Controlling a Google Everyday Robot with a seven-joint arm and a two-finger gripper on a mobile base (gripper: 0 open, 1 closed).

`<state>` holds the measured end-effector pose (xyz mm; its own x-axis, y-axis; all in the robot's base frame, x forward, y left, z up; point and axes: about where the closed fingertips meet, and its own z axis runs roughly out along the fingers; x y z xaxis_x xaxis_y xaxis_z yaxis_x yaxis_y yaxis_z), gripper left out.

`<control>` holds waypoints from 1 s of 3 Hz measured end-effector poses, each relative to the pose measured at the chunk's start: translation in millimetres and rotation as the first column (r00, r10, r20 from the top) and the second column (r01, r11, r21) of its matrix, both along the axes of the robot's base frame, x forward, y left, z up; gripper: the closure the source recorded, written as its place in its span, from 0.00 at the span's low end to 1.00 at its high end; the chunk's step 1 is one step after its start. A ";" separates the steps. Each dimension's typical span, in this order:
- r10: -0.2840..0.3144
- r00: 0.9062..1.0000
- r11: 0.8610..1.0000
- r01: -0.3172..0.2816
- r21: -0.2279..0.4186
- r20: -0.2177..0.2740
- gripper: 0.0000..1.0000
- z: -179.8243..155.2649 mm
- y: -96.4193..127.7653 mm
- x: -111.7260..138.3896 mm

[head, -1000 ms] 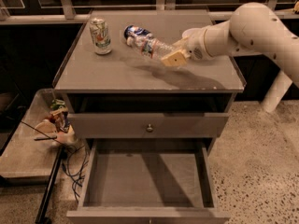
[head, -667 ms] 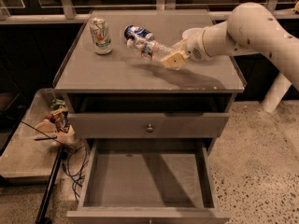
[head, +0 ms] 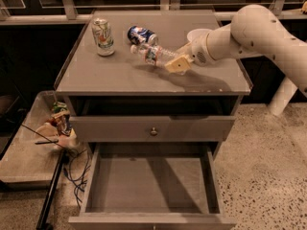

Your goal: Pick water bottle from middle drawer and place on counter

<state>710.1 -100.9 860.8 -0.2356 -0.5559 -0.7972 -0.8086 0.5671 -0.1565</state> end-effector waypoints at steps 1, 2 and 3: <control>0.000 1.000 1.000 0.000 0.000 0.000 0.59 0.0 0.0 0.0; 0.000 1.000 1.000 0.000 0.000 0.000 0.36 0.0 0.1 0.0; 0.000 1.000 1.000 0.000 0.000 0.000 0.13 -0.1 0.1 0.0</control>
Offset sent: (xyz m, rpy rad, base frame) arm 0.0000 0.0000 0.0000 0.0000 0.0000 0.0000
